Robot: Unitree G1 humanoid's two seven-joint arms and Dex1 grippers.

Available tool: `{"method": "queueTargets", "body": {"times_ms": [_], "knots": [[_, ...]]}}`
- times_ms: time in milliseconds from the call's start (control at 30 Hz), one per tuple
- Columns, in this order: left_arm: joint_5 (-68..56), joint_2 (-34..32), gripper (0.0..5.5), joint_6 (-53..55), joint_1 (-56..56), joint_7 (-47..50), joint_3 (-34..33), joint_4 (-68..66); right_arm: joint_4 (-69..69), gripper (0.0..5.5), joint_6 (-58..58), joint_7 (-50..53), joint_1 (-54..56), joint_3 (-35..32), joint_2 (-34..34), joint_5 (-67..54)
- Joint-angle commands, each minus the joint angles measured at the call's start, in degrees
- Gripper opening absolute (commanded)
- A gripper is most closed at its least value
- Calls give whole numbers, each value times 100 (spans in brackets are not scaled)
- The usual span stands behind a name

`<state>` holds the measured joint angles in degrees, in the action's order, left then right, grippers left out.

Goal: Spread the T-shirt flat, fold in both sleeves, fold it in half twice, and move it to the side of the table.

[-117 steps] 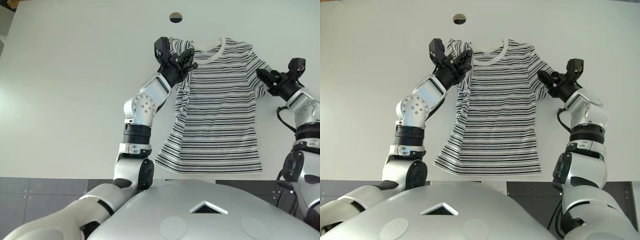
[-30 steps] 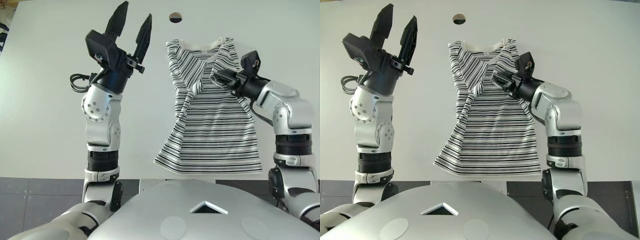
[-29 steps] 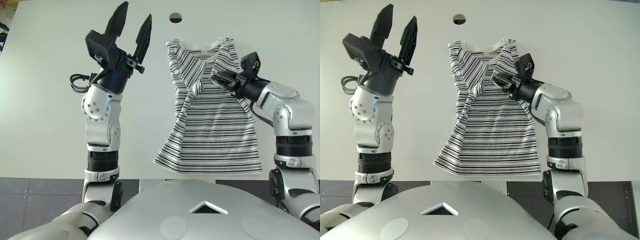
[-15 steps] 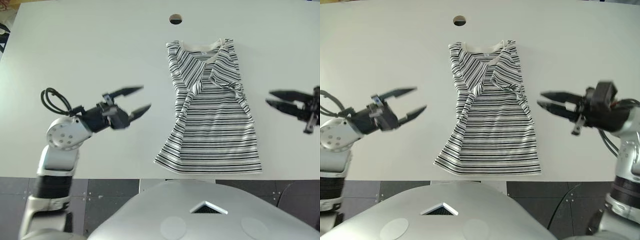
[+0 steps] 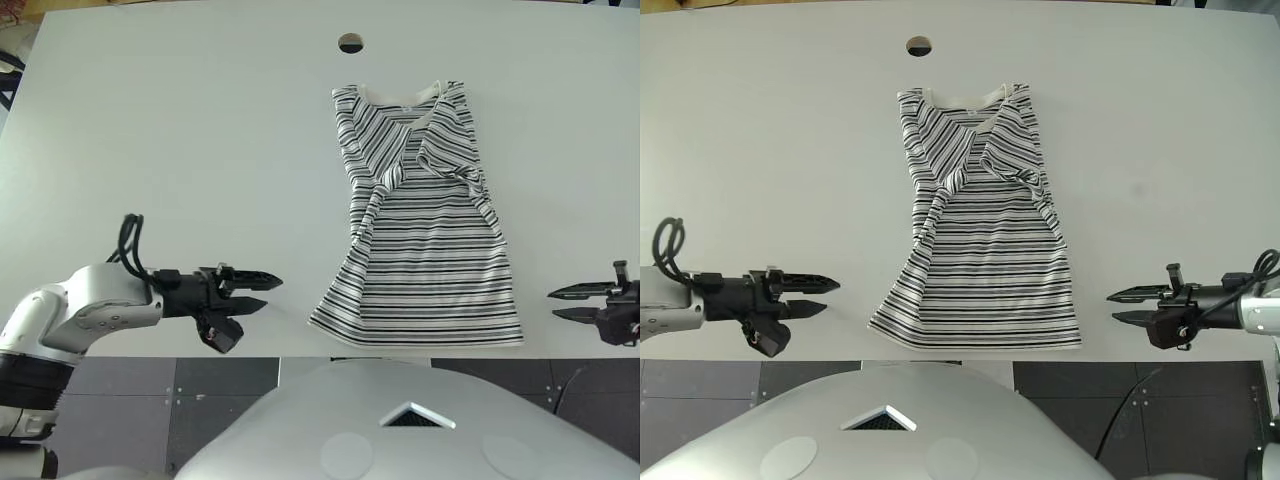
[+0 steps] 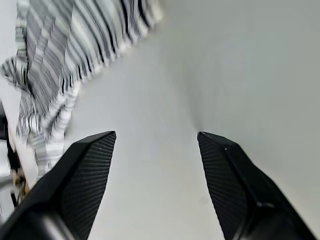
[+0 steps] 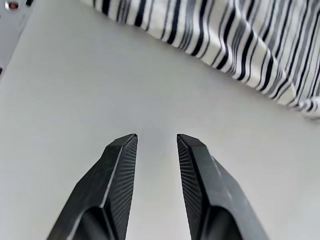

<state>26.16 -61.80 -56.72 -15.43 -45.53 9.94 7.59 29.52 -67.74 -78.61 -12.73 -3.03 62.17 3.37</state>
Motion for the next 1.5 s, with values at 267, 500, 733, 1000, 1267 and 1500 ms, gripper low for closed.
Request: {"method": "queueTargets", "body": {"times_ms": [267, 500, 733, 1000, 1267, 1500], "knots": [[-151, 251, 307, 842, 260, -796, 1508, 442, -289, 148, -377, 1109, -449, 1488, 154, 444], [108, 466, 307, 622, 777, -565, 1789, -70, -583, 148, -301, 1567, -534, 1977, 325, 558], [262, 797, 307, 628, 1017, -449, 2078, -241, -647, 148, -278, 1896, -436, 2341, 368, 664], [177, 806, 249, 694, 965, -481, 2201, -161, -653, 85, -236, 2115, -377, 2624, 451, 650], [394, 902, 114, 734, 983, -383, 2317, -396, -728, 10, -146, 2218, -374, 2864, 580, 494], [446, 980, 13, 800, 1033, -295, 2356, -429, -766, 10, -99, 2282, -356, 2986, 622, 451]]}}
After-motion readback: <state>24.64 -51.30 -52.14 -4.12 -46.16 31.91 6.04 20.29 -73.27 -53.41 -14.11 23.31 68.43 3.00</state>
